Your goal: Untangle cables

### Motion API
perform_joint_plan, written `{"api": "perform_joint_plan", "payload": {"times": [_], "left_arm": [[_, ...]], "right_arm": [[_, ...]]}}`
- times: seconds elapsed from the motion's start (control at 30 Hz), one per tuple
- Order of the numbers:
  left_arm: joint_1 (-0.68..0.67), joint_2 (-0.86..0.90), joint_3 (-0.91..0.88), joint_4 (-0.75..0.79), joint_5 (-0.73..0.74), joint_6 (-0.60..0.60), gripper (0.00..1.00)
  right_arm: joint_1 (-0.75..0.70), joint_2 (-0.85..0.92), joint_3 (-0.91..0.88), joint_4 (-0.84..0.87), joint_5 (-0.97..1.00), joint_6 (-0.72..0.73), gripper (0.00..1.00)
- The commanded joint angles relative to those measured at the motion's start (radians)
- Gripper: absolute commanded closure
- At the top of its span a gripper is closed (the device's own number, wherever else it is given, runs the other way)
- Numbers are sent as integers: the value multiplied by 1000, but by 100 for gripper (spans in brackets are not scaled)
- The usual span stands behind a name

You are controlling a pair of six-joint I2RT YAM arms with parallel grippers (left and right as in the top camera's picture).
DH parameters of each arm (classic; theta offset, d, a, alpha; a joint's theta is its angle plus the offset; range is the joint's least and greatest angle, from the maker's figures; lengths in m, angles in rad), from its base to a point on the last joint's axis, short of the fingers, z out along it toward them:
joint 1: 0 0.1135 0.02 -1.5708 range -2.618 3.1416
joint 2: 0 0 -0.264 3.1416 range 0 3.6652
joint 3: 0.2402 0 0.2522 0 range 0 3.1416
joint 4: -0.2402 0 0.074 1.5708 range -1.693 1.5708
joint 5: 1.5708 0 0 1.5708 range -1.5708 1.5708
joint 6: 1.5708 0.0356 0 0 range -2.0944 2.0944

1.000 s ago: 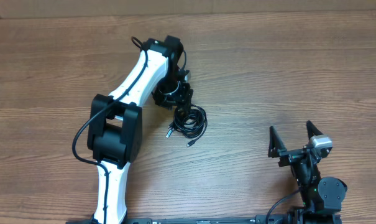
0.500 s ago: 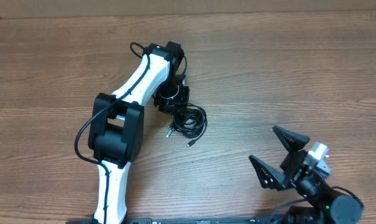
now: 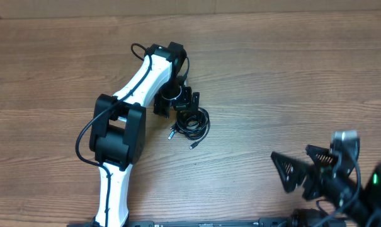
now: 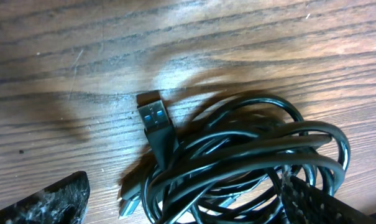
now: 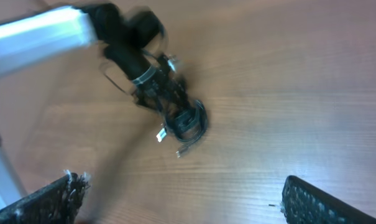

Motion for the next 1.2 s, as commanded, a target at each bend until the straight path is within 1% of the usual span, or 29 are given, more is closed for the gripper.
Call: {"api": "perform_joint_plan", "payload": {"times": [0.0, 0.13, 0.2, 0.3, 0.37, 0.43, 0.5, 0.57, 0.67, 0.73, 0.77, 0.8, 0.9, 0.93, 1.07, 1.1, 1.17], "left_arm": [[-2, 10, -4, -5, 8, -5, 2], [-2, 10, -4, -4, 8, -6, 6], [-2, 9, -4, -4, 8, -6, 7], [-2, 10, -4, -4, 8, -6, 14], [-2, 9, -4, -4, 8, -6, 21], [-2, 10, -4, -3, 8, -6, 32], [-2, 9, -4, 3, 8, -6, 35], [-2, 10, -4, 8, 8, -6, 41], [-2, 9, -4, 18, 8, -6, 49], [-2, 10, -4, 21, 8, -6, 51], [-2, 10, -4, 22, 8, -6, 56], [-2, 10, -4, 22, 8, -6, 63], [-2, 10, -4, 23, 4, -6, 89], [-2, 10, -4, 25, 4, -6, 96], [2, 8, 8, 9, 11, 23, 96], [5, 7, 39, -31, 24, 59, 96], [6, 2, 77, -69, 35, 85, 96]], "right_arm": [[-4, 159, 112, -27, -3, -12, 0], [-4, 283, 117, -6, -284, 150, 0], [-4, 342, 112, 3, -332, 156, 0], [-3, 426, 111, -9, -321, 156, 0], [13, 497, 108, -14, -312, 156, 0], [47, 568, 100, -3, -274, 156, 1], [77, 623, 100, 5, -245, 156, 4], [122, 692, 100, 20, -241, 157, 5], [196, 797, 100, 74, -241, 170, 10], [240, 855, 100, 118, -241, 194, 12], [264, 887, 100, 146, -238, 212, 12], [285, 920, 100, 177, -229, 235, 12], [330, 988, 100, 241, -194, 292, 12], [342, 1008, 100, 260, -179, 308, 12], [372, 1062, 100, 306, -135, 344, 12], [378, 1075, 100, 318, -118, 346, 12], [380, 1085, 100, 322, -81, 385, 12]]}}
